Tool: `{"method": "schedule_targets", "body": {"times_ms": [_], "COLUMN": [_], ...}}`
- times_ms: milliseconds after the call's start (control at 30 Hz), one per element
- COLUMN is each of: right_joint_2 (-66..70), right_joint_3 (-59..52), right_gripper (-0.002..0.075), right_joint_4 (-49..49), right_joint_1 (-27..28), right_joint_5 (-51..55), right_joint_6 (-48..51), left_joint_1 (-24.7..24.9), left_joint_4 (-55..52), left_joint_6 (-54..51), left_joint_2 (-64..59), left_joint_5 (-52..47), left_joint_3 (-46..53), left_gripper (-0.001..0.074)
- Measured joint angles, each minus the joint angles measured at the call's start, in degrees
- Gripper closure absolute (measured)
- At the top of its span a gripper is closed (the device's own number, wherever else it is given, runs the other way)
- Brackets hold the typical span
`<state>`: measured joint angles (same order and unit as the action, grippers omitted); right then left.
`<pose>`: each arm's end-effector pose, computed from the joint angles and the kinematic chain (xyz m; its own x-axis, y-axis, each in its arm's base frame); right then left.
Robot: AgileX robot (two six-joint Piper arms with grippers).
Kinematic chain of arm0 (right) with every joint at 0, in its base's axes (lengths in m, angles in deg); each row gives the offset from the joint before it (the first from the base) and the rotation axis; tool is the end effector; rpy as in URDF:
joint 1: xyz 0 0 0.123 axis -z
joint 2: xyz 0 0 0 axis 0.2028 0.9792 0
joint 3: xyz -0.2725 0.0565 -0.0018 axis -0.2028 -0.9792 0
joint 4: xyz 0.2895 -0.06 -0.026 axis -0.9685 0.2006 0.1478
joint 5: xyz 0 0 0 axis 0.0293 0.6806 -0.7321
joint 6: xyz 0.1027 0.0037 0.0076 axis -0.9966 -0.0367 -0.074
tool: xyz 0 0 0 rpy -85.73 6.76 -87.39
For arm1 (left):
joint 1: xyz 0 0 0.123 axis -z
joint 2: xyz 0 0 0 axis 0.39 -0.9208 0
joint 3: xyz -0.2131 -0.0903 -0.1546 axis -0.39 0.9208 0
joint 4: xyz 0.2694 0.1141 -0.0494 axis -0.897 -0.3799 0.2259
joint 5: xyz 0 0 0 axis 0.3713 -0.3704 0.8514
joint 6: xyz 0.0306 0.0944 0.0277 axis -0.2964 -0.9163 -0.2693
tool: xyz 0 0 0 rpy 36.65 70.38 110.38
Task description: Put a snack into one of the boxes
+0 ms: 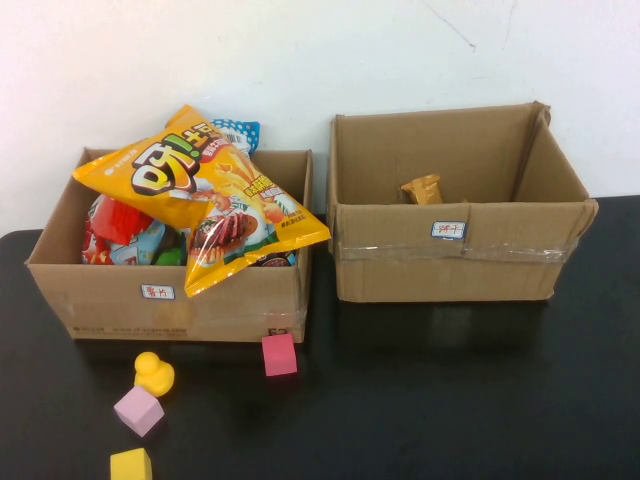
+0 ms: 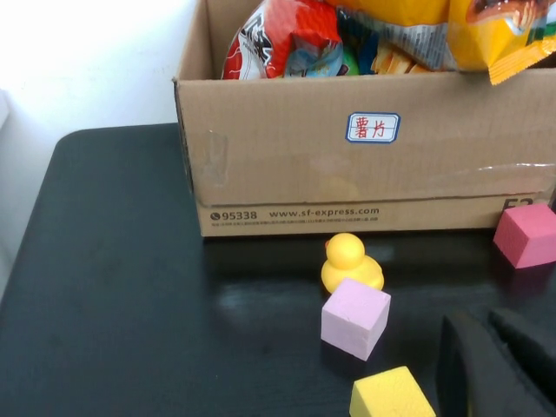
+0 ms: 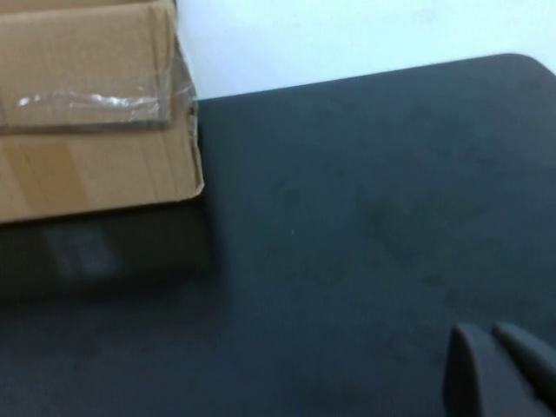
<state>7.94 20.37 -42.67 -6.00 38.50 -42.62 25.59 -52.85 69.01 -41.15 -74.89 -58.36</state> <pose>0.1167 -0.0148 0.1699 -0.2656 0.0589 -0.9623 0.1366 0.9904 0.0230 0.1175 -0.0100 0.1730 -0.2478 -0.0326 -0.9683 0.0781 0.9955 -0.0535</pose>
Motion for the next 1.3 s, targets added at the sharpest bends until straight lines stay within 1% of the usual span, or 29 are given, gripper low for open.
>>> {"method": "schedule_targets", "body": {"times_ms": [167, 300, 1300], "right_joint_2": [-0.1, -0.1, -0.1], "right_joint_3": [0.0, 0.0, 0.0], "right_gripper": [0.0727, 0.0727, 0.0727], "right_joint_4": [-0.9, -1.5, -3.0], "right_joint_1": [-0.9, -0.9, -0.9], "right_joint_5": [0.1, 0.4, 0.4], "right_joint_6": [6.3, 7.9, 8.3], "left_joint_1": [0.0, 0.0, 0.0], "left_joint_4": [0.0, 0.0, 0.0], "left_joint_6": [0.0, 0.0, 0.0], "left_joint_2": [0.0, 0.0, 0.0], "left_joint_5": [-0.2, -0.3, -0.6], "left_joint_3": [-0.1, -0.1, -0.2], "left_gripper": [0.0737, 0.0737, 0.0737]}}
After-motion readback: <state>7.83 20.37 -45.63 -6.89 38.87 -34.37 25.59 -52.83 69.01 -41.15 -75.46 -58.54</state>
